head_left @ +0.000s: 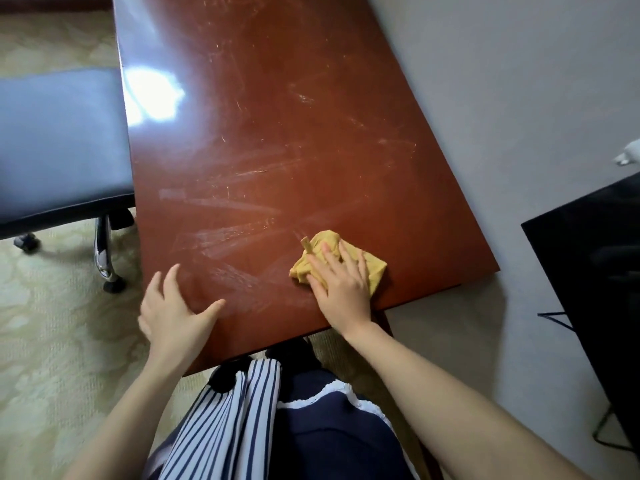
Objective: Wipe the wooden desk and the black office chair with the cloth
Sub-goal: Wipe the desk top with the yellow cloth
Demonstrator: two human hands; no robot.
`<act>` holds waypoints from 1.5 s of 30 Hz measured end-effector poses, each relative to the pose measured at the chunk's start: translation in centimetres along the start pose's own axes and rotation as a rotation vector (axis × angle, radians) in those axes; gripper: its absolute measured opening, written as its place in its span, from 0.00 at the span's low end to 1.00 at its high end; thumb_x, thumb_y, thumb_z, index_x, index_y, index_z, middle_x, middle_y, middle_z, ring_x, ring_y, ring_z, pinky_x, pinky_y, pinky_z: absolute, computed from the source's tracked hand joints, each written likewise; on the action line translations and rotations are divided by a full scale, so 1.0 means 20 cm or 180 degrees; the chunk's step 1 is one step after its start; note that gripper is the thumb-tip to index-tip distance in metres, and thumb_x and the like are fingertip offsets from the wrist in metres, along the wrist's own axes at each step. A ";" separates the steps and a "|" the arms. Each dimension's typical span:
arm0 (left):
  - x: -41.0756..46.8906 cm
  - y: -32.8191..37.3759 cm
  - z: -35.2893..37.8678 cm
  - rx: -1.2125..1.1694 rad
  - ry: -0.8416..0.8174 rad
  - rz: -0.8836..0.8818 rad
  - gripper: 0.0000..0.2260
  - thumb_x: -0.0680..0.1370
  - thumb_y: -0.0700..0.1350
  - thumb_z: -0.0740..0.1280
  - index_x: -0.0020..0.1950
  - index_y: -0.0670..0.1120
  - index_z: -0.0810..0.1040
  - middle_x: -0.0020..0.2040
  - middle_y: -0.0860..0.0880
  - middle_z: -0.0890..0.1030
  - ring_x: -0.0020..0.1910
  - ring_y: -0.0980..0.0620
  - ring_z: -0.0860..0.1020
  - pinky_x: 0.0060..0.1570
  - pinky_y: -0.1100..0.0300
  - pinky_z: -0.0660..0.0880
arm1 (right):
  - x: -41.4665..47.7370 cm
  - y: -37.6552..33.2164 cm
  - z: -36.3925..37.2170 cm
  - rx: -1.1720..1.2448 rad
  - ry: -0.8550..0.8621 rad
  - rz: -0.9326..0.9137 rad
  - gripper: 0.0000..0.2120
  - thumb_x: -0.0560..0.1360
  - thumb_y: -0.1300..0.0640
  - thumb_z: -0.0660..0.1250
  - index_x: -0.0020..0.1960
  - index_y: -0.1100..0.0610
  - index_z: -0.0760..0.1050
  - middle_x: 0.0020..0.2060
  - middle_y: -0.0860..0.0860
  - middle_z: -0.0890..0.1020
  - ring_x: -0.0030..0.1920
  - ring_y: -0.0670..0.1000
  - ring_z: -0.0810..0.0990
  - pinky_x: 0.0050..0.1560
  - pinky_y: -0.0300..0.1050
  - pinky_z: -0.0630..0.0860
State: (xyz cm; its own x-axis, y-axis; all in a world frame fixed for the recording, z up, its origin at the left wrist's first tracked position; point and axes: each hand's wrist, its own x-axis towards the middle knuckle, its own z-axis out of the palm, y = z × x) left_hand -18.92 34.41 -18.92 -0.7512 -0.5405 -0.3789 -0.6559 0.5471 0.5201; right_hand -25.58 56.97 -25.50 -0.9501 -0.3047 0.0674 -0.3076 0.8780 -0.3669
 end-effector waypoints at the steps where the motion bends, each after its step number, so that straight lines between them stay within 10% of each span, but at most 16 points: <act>1: 0.00 -0.02 0.00 0.0094 -0.0005 -0.0193 0.44 0.70 0.52 0.75 0.78 0.47 0.53 0.78 0.41 0.51 0.76 0.42 0.50 0.73 0.41 0.47 | -0.04 0.01 0.00 0.0032 -0.0029 -0.0217 0.18 0.76 0.46 0.59 0.61 0.50 0.79 0.63 0.51 0.77 0.68 0.57 0.70 0.71 0.62 0.59; 7: -0.03 -0.13 0.06 0.0018 -0.0210 -0.0753 0.60 0.63 0.60 0.77 0.78 0.46 0.37 0.77 0.43 0.35 0.76 0.43 0.37 0.71 0.37 0.40 | -0.21 0.22 -0.06 -0.0019 0.0191 -0.0962 0.15 0.75 0.49 0.64 0.58 0.51 0.80 0.60 0.50 0.80 0.64 0.53 0.74 0.67 0.57 0.64; 22: -0.01 -0.28 0.03 -0.0406 -0.0723 -0.0402 0.70 0.51 0.63 0.81 0.77 0.42 0.40 0.78 0.44 0.48 0.77 0.44 0.48 0.74 0.42 0.53 | 0.32 0.23 -0.09 -0.0033 0.0585 0.1364 0.15 0.77 0.50 0.65 0.62 0.51 0.78 0.67 0.51 0.75 0.71 0.56 0.64 0.72 0.54 0.53; 31: -0.02 -0.37 -0.05 0.0582 -0.0855 -0.0067 0.65 0.59 0.57 0.81 0.77 0.45 0.37 0.79 0.49 0.45 0.77 0.45 0.38 0.71 0.38 0.55 | 0.10 -0.30 0.12 0.0145 -0.0097 -0.0475 0.15 0.74 0.46 0.62 0.55 0.48 0.82 0.59 0.50 0.80 0.65 0.56 0.74 0.67 0.56 0.63; 38: 0.00 -0.38 -0.13 0.1101 -0.0912 0.0277 0.63 0.59 0.58 0.80 0.77 0.42 0.39 0.79 0.49 0.52 0.77 0.46 0.41 0.70 0.44 0.61 | -0.06 -0.04 0.03 -0.0024 -0.0407 -0.2320 0.15 0.75 0.50 0.63 0.59 0.51 0.80 0.60 0.50 0.80 0.63 0.54 0.75 0.65 0.56 0.66; 45: -0.01 -0.40 -0.13 0.1094 -0.0897 0.0372 0.62 0.60 0.58 0.80 0.77 0.42 0.40 0.78 0.48 0.53 0.77 0.45 0.46 0.70 0.45 0.59 | 0.04 0.23 -0.13 -0.0139 -0.0558 -0.1799 0.17 0.76 0.52 0.62 0.62 0.53 0.78 0.63 0.52 0.77 0.65 0.55 0.72 0.65 0.55 0.67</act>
State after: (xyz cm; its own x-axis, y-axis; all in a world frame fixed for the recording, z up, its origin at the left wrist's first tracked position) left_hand -13.31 28.45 -21.01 -0.7812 -0.2936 -0.5510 -0.5162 0.8000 0.3057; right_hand -27.89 61.66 -24.65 -0.6165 -0.7827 0.0855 -0.7688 0.5750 -0.2799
